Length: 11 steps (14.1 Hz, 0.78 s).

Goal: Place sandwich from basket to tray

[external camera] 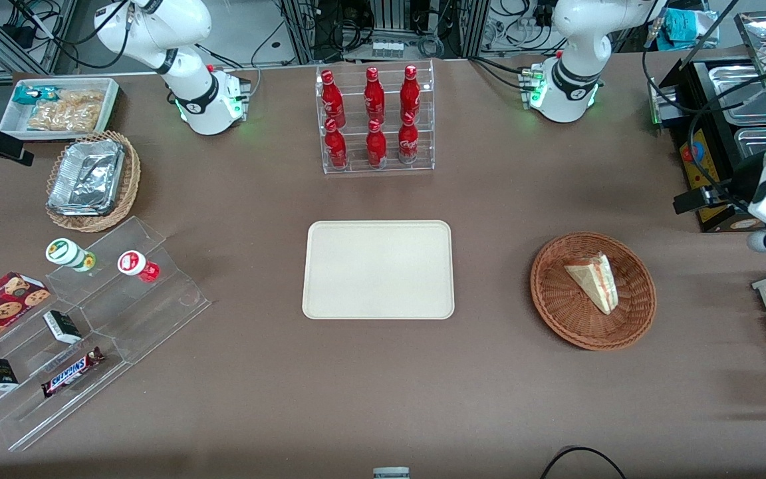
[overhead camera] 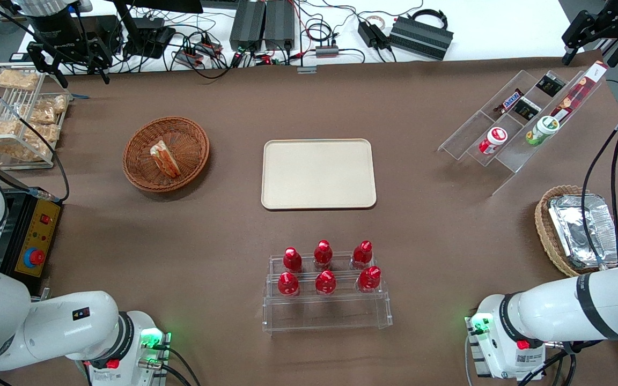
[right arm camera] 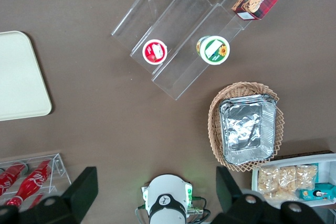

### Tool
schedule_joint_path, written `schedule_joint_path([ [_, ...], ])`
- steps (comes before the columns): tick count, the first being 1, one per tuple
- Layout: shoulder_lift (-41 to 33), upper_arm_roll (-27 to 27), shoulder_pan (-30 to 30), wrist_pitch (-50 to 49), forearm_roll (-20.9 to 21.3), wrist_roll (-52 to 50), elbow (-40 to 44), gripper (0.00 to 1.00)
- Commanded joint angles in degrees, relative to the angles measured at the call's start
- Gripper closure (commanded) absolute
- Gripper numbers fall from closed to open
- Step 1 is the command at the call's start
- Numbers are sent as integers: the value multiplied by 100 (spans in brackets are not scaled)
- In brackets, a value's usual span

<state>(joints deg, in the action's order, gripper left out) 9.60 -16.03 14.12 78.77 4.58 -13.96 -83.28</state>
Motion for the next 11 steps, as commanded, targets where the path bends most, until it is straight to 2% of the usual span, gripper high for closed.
schedule_joint_path([
  [1, 470, -50, 126, 216, -63, -80, -4, 0],
  [4, 604, -50, 144, 1347, -255, -115, -844, 0],
  [6, 604, -58, 117, 2191, -300, -648, -1408, 0],
  [8, 814, -76, 65, 2598, -318, -1414, -1507, 0],
  [11, 1017, -85, 65, 2792, -344, -1600, -1559, 0],
])
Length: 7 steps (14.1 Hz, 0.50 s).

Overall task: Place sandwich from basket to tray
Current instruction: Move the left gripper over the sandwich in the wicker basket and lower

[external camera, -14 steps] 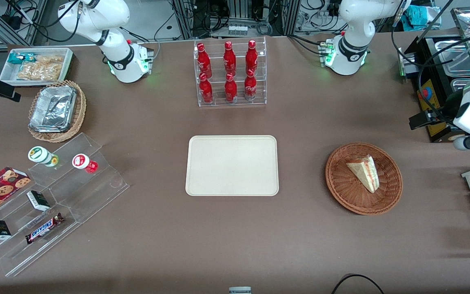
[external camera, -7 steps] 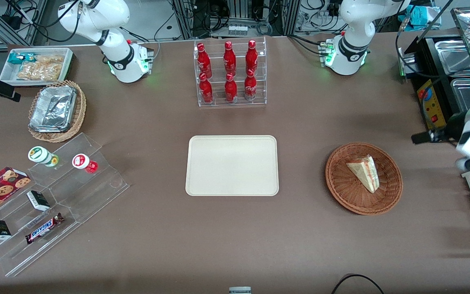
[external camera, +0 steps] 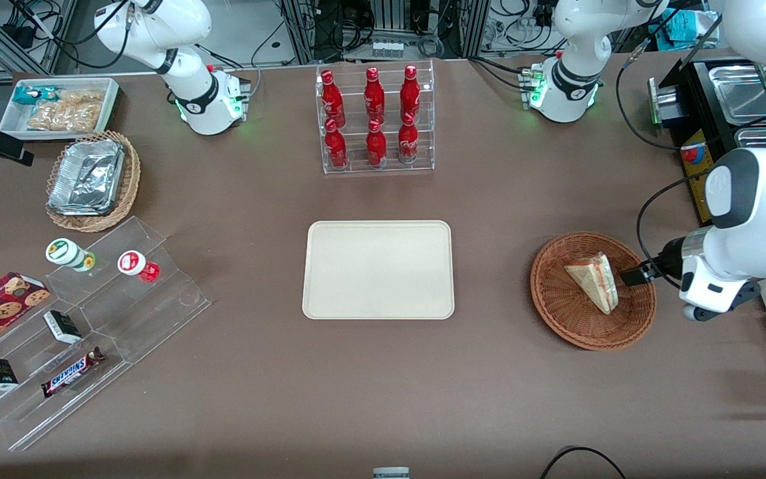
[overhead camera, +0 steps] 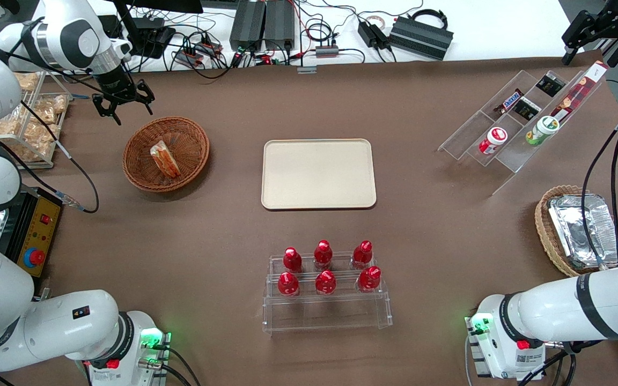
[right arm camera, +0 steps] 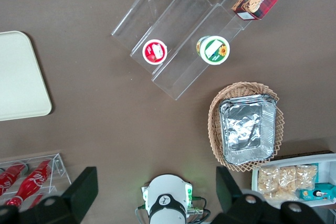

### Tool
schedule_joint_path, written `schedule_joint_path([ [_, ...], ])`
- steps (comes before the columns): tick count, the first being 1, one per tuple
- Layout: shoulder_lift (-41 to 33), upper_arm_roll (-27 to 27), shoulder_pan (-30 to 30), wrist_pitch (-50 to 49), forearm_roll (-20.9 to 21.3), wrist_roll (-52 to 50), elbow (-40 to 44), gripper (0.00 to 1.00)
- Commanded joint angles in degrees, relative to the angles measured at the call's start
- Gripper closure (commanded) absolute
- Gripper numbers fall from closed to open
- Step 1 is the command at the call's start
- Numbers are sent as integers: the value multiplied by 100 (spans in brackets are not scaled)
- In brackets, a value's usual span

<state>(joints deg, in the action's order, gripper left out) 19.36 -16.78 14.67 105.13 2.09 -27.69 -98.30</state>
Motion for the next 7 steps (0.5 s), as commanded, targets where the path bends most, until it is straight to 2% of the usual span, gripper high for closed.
schedule_joint_path([
  [1, 50, -9, 9, 340, -86, -358, -179, 0],
  [4, 146, -9, 18, 1218, -103, -403, -663, 0],
  [7, 401, -9, 9, 1580, -94, -649, -699, 0],
])
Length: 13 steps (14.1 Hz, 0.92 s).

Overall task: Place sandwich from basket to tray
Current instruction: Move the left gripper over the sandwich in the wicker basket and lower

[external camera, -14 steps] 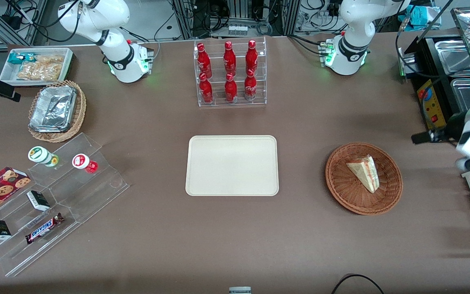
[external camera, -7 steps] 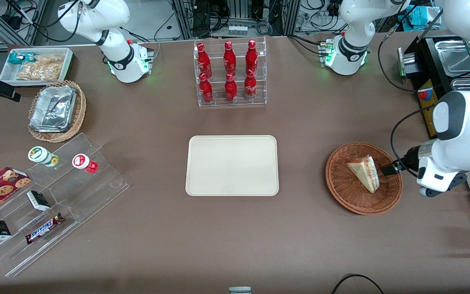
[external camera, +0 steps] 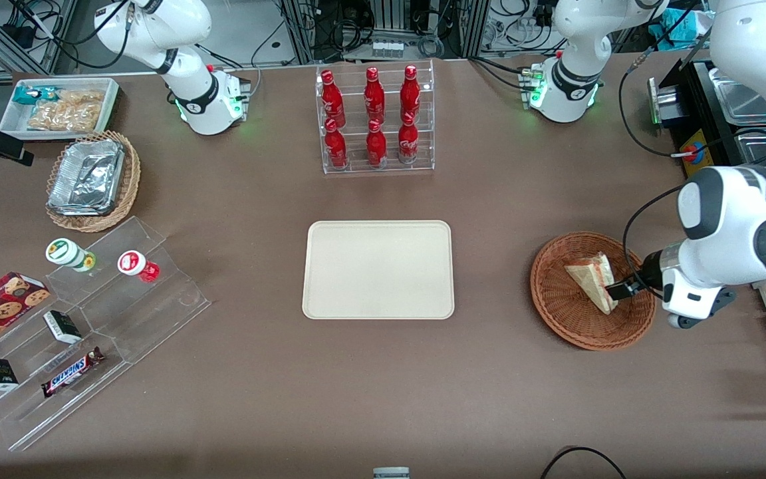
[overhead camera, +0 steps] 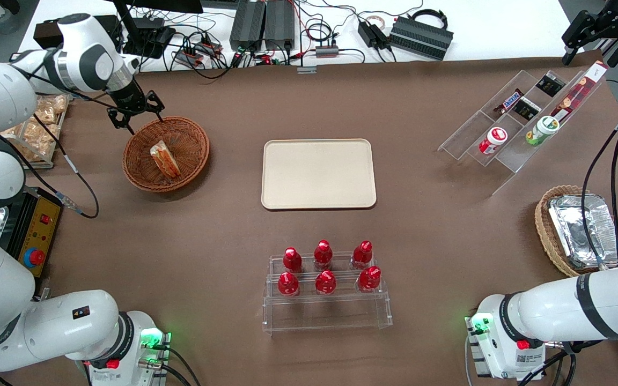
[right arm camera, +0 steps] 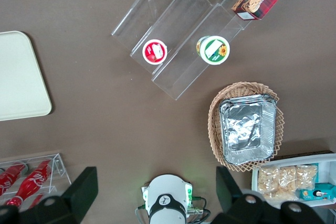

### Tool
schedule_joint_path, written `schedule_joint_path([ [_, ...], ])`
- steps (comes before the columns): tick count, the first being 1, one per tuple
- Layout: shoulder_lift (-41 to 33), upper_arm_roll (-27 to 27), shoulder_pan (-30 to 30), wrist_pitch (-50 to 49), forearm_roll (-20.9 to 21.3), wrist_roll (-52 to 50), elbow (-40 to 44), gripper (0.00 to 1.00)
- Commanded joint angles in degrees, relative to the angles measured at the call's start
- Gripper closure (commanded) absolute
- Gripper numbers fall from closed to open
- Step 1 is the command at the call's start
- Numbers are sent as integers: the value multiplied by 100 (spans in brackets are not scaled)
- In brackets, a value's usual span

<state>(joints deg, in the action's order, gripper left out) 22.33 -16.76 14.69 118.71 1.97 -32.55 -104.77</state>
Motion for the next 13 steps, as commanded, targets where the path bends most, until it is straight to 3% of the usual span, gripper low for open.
schedule_joint_path([
  [1, 165, -12, -1, 249, -83, -173, -105, 0],
  [13, 438, -38, -1, 935, -83, -191, -729, 0],
])
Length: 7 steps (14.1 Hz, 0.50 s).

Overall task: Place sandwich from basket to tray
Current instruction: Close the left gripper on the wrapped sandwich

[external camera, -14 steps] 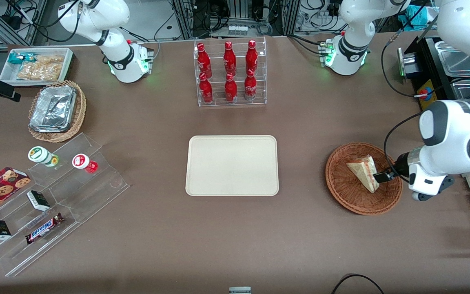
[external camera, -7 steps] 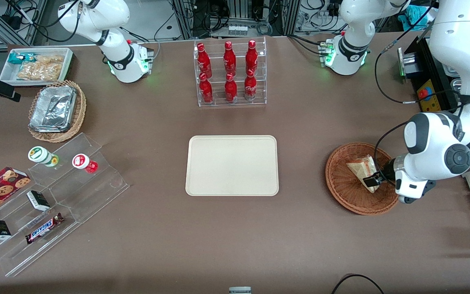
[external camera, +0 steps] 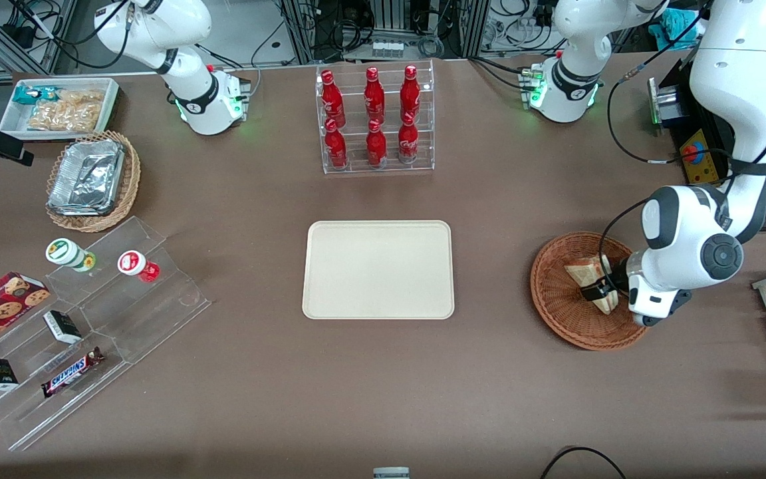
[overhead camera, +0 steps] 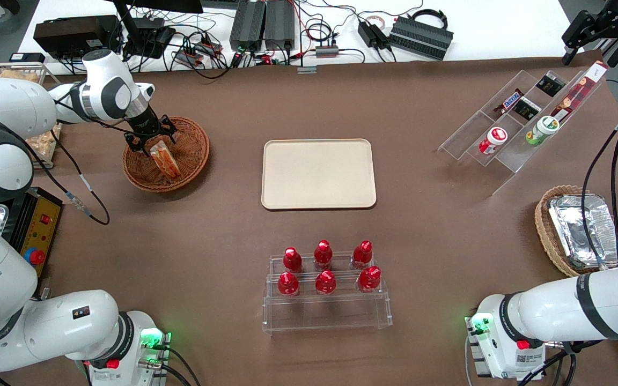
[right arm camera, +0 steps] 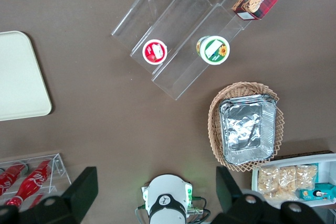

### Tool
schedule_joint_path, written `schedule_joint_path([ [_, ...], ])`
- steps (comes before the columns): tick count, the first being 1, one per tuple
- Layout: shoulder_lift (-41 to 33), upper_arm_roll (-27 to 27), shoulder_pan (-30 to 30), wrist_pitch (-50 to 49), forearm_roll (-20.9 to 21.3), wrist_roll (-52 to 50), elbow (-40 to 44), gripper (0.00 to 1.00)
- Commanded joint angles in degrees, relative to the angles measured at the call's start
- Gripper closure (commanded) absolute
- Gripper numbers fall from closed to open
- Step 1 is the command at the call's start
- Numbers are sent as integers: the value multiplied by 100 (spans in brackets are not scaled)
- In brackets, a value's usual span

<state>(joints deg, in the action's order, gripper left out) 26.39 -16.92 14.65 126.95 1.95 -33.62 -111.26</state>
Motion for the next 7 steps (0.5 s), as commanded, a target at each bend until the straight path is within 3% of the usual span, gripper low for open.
schedule_joint_path([
  [1, 42, -22, 3, 163, -81, -83, -149, 0],
  [3, 51, -13, 3, 391, -81, -118, -307, 2],
  [4, 94, -13, 3, 487, -81, -171, -343, 13],
  [7, 95, -22, 3, 488, -72, -233, -352, 65],
])
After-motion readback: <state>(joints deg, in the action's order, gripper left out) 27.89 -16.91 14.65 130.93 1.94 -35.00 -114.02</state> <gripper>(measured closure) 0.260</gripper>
